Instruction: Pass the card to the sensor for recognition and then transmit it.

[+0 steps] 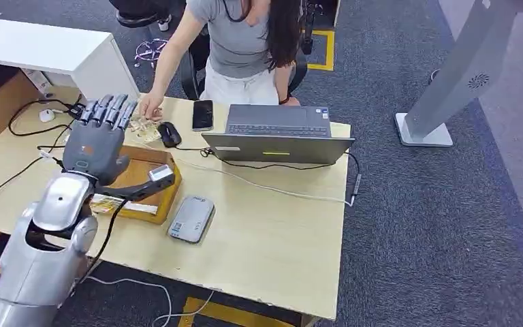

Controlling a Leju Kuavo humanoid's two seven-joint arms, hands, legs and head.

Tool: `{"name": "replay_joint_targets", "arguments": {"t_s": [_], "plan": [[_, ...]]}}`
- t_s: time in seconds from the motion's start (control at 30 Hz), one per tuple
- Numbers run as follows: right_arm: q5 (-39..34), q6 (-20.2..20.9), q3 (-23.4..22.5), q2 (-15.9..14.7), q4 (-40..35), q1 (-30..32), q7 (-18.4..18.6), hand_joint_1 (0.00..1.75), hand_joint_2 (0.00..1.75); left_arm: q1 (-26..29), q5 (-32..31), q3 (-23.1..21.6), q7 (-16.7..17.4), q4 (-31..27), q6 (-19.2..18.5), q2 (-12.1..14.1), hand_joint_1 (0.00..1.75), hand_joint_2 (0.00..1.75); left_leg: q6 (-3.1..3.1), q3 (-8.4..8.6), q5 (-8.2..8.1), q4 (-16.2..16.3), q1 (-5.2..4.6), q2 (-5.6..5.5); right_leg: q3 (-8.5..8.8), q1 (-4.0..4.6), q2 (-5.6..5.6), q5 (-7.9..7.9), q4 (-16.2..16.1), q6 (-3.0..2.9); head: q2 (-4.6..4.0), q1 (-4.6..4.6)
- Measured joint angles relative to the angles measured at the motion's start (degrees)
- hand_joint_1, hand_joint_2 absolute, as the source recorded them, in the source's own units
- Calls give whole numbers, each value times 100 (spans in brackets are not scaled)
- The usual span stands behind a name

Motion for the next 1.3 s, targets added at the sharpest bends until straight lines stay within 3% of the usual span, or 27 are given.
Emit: {"name": "replay_joint_targets", "arguments": {"t_s": [0.27,0.53,0.8,1.0,1.3], "plan": [[-2,52,-46,48,-122,65,0,0,0,712,227,324,-214,-625,83,-361,0,175,0,-4,-1,-1,1,4,-5,2,3,-2,0,0,0,0],[-2,94,-83,131,-300,99,0,0,0,1168,249,562,-289,-1008,88,-499,0,175,1,-6,-1,-1,1,3,-2,1,2,-2,0,0,0,0],[-2,306,-326,330,-754,239,68,0,0,2373,558,1045,-426,-1599,276,-577,0,175,-1,-11,-7,-2,1,3,-11,1,1,-9,-1,3,0,-2],[-2,562,-385,409,-1143,352,22,0,0,2808,529,1489,-505,-1673,464,-621,0,175,-1,-11,-7,-3,1,2,-19,2,-3,-10,-1,4,0,-2],[-2,660,-437,520,-1536,444,0,0,0,2958,196,2121,-721,-1449,756,-715,0,175,-1,-11,-6,-3,1,2,-9,2,-2,-8,-1,3,0,-2]]}}
